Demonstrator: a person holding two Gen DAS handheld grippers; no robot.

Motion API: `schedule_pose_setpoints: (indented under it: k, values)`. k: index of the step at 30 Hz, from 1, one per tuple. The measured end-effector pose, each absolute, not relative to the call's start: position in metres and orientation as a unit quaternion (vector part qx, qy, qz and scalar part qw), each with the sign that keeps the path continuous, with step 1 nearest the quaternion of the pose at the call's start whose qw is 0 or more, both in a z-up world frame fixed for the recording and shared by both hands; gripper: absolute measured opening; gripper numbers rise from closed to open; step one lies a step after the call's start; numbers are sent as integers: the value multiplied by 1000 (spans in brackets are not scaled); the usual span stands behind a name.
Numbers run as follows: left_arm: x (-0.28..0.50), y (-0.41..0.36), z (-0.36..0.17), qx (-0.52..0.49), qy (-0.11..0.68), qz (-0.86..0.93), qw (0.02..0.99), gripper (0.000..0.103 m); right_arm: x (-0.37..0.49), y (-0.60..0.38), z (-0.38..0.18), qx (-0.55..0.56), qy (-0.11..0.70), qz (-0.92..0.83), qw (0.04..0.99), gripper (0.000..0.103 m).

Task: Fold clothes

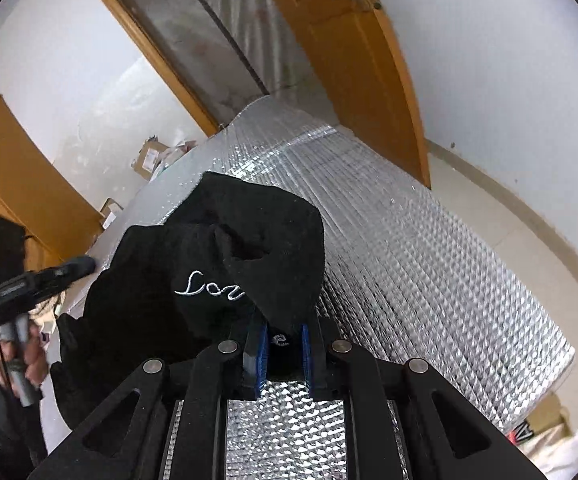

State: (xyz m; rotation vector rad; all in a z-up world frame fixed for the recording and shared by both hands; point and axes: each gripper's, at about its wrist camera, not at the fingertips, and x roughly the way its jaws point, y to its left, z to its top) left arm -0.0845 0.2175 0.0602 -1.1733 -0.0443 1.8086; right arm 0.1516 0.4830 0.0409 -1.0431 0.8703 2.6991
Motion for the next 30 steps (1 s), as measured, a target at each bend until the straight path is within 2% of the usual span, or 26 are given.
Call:
schedule_pose_setpoints:
  k: [4, 12, 15, 16, 18, 22, 24, 25, 27, 30]
  values:
    - [-96, 242, 24, -504, -2, 721, 475, 16, 158, 490, 35, -345, 300, 887, 59, 14]
    - [-89, 249, 26, -516, -3, 712, 476, 16, 157, 500, 28, -340, 310, 886, 62, 19]
    - [-82, 246, 31, -501, -3, 722, 477, 1, 153, 503, 31, -337, 304, 888, 70, 26]
    - [-80, 243, 34, -494, -5, 726, 479, 1, 151, 503, 33, -335, 298, 891, 73, 35]
    - [-76, 239, 39, -481, -7, 733, 482, 0, 144, 504, 36, -336, 283, 896, 73, 42]
    - [-67, 230, 56, -453, -6, 748, 485, 0, 125, 506, 36, -349, 264, 897, 59, 43]
    - [-66, 225, 63, -442, -9, 754, 485, 0, 116, 509, 35, -358, 273, 892, 50, 40]
    - [-65, 221, 67, -437, -12, 757, 486, 0, 113, 510, 35, -359, 278, 890, 47, 30]
    - [-65, 214, 79, -426, -18, 765, 483, 0, 112, 509, 43, -353, 277, 893, 45, 18]
    - [-65, 200, 103, -404, -35, 777, 482, 0, 110, 505, 74, -324, 254, 911, 36, 15]
